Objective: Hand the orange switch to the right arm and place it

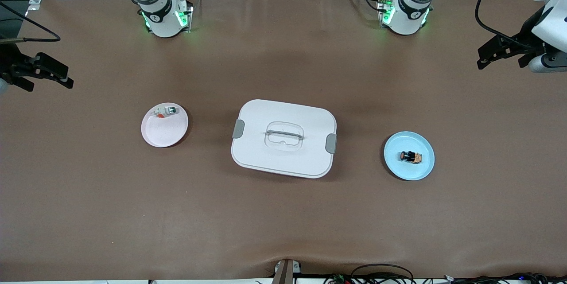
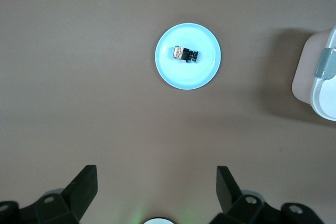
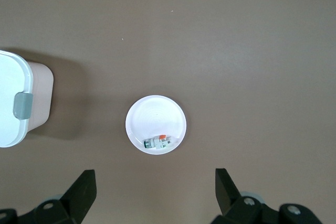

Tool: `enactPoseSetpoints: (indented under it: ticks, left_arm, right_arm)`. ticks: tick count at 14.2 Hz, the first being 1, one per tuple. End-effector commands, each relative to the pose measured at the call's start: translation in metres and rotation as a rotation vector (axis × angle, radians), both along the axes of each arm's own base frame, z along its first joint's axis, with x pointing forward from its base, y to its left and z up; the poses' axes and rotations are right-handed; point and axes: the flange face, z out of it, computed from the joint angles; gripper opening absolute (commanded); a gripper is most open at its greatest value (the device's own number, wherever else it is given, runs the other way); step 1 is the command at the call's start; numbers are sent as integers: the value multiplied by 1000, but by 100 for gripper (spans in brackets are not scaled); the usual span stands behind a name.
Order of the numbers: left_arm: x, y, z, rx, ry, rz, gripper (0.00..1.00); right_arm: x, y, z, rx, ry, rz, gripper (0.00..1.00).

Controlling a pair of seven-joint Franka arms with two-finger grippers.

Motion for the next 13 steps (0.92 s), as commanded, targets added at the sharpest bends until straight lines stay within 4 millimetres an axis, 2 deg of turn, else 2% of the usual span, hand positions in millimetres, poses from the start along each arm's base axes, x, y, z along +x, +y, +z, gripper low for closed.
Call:
enactPoseSetpoints:
  ticks: [1, 6, 10, 13]
  left_arm:
    - [2, -1, 4, 5, 7, 26, 100]
    - [2, 2, 11, 4, -8, 29, 100]
    - [11, 0, -10, 6, 33, 17, 100]
    - [25, -3, -29, 3, 44, 6, 100]
  right_arm:
    - [-8, -3, 2, 9, -8, -17, 100]
    - [-7, -3, 2, 9, -10, -15, 100]
    - [-5, -4, 5, -3, -36, -17, 100]
    - [-5, -4, 5, -3, -33, -18, 100]
